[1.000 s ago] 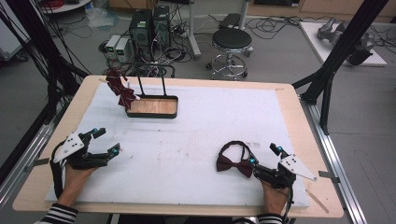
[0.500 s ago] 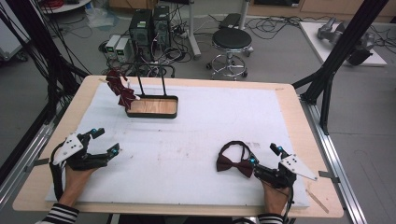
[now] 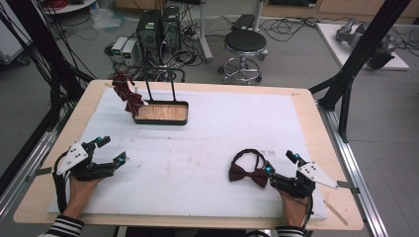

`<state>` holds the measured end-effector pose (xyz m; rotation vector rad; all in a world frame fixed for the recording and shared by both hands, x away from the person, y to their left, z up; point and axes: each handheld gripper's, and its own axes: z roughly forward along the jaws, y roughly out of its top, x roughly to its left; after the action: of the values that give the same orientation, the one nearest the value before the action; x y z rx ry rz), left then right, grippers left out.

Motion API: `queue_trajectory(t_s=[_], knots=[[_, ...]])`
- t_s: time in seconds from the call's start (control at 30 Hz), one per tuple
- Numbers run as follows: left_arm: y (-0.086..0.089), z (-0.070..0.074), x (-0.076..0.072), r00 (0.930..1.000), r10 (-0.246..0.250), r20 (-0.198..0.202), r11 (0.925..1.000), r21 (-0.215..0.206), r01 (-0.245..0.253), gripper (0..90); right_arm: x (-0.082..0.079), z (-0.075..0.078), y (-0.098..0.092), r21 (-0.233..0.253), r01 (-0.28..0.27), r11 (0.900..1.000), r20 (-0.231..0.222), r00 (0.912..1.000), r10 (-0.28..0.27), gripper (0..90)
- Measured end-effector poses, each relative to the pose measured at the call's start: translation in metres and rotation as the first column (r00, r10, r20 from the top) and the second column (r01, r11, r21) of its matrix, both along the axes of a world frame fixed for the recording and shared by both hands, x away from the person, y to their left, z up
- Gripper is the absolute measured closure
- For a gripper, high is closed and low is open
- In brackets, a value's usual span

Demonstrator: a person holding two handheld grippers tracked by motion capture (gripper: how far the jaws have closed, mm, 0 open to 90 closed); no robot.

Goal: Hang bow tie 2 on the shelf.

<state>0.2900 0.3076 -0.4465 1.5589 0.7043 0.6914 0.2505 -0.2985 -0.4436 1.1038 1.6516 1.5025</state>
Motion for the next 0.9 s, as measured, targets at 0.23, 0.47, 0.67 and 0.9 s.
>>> queue_trajectory(t_s=[0.23, 0.47, 0.67, 0.9], knots=[[0.000, -0.001, 0.000, 1.0000, 0.004, 0.007, 1.0000, -0.003, -0.004, 15.5, -0.003, 0.015, -0.003, -0.054, -0.046, 0.997, -0.001, 0.9990, 0.046, 11.1], [0.000, -0.002, 0.000, 0.9999, 0.011, 0.004, 0.9999, -0.007, -0.011, 15.5, -0.004, 0.035, -0.005, -0.066, -0.131, 0.989, -0.019, 0.9914, 0.130, 11.1], [0.001, -0.004, 0.000, 0.9999, 0.017, 0.000, 0.9998, -0.011, -0.017, 15.5, 0.003, 0.054, -0.002, -0.135, -0.208, 0.969, -0.064, 0.9774, 0.201, 11.1], [0.001, -0.005, -0.001, 0.9998, 0.019, 0.004, 0.9996, -0.020, -0.019, 15.5, 0.013, 0.071, 0.004, -0.220, -0.289, 0.932, -0.150, 0.9536, 0.261, 11.1]])
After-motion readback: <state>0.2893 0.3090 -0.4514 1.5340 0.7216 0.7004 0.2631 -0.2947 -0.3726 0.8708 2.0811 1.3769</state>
